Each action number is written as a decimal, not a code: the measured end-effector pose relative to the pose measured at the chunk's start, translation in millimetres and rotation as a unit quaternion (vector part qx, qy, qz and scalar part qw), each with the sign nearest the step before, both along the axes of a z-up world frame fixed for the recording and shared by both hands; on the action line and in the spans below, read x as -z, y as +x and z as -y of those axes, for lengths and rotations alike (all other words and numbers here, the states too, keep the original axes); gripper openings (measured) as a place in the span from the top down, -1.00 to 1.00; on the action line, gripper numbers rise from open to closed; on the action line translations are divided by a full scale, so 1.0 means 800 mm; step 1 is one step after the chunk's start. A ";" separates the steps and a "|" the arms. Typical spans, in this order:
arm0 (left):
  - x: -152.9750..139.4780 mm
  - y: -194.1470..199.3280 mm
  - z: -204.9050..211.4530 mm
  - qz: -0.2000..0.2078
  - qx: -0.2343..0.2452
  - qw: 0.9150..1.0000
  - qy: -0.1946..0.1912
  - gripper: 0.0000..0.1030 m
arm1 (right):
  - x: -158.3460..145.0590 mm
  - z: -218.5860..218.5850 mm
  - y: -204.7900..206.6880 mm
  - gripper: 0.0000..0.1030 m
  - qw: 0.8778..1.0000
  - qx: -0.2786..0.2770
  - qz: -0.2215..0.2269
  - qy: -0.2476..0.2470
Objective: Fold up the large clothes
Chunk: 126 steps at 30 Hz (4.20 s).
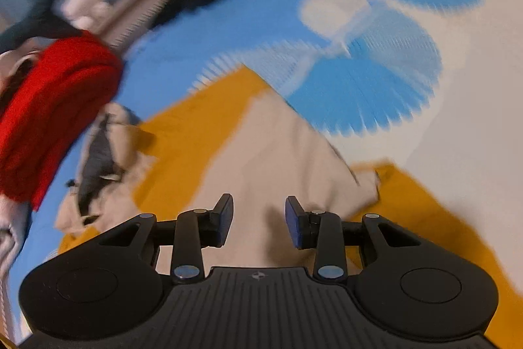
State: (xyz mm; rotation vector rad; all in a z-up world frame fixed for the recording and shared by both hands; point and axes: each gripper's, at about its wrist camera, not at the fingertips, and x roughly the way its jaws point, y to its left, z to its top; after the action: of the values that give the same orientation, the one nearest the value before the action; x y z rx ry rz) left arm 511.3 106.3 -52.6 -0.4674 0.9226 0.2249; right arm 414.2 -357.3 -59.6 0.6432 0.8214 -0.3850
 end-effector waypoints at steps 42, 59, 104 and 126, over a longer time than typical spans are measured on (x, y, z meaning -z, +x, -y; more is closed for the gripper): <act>-0.062 0.302 0.241 0.112 0.204 0.960 0.153 0.24 | -0.062 0.035 -0.014 -0.42 0.977 -0.113 0.016 -0.178; 0.097 0.517 0.284 0.010 0.202 0.952 0.230 0.96 | -0.043 0.019 0.002 0.64 0.969 -0.160 -0.013 -0.189; 0.103 0.029 0.035 -0.019 0.042 0.982 -0.184 0.34 | 0.040 -0.101 0.019 0.32 0.967 -0.208 -0.012 0.144; 0.041 0.015 0.100 0.050 0.112 0.992 0.028 0.25 | 0.025 -0.122 0.012 0.43 0.977 -0.201 -0.014 0.076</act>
State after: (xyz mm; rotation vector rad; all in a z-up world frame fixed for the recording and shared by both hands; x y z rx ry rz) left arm 523.6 26.1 -85.3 -0.3159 0.8601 0.0222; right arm 424.0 -260.0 -79.8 0.5969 0.9889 0.0370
